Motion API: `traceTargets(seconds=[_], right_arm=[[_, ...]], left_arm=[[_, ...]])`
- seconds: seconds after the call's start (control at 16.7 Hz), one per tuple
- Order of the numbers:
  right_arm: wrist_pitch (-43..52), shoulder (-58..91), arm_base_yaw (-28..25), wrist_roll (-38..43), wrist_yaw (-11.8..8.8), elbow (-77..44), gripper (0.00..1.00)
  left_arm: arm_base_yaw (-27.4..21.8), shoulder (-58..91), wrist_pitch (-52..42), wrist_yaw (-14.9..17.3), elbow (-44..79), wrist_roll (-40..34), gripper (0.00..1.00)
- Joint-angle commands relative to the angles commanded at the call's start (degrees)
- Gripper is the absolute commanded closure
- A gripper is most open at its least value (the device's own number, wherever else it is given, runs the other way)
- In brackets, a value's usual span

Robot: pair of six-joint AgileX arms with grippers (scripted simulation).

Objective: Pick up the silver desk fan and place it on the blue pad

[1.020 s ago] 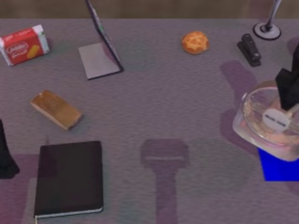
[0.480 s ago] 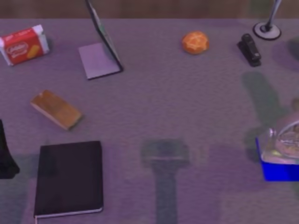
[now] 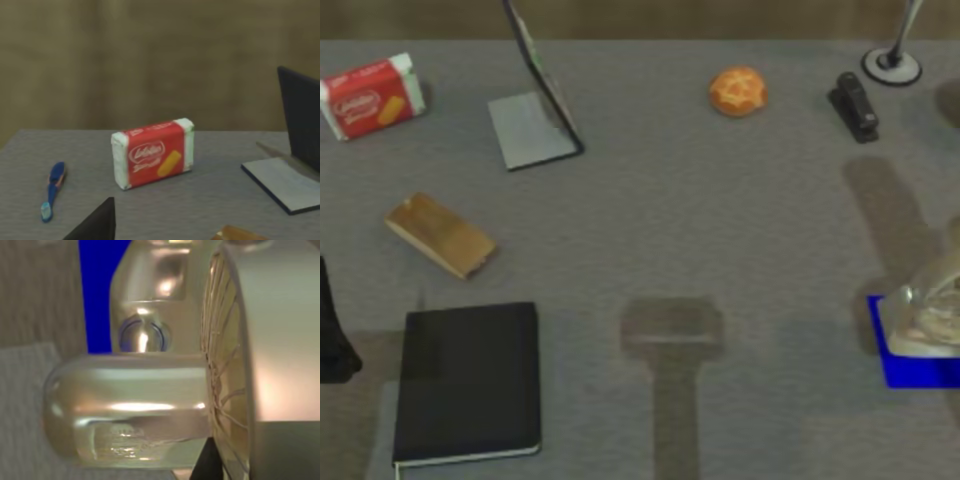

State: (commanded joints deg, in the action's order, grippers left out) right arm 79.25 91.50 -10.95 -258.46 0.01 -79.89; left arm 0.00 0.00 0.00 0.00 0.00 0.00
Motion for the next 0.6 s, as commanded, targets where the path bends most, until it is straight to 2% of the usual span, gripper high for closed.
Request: traceTargets(seconds=[0.6], right_arm=[[-8.0, 0.7, 0.2, -0.1, 0.1, 7.0, 1.0]], left_arm=[[0.0, 0.0, 0.0, 0.0, 0.0, 0.0, 0.0]])
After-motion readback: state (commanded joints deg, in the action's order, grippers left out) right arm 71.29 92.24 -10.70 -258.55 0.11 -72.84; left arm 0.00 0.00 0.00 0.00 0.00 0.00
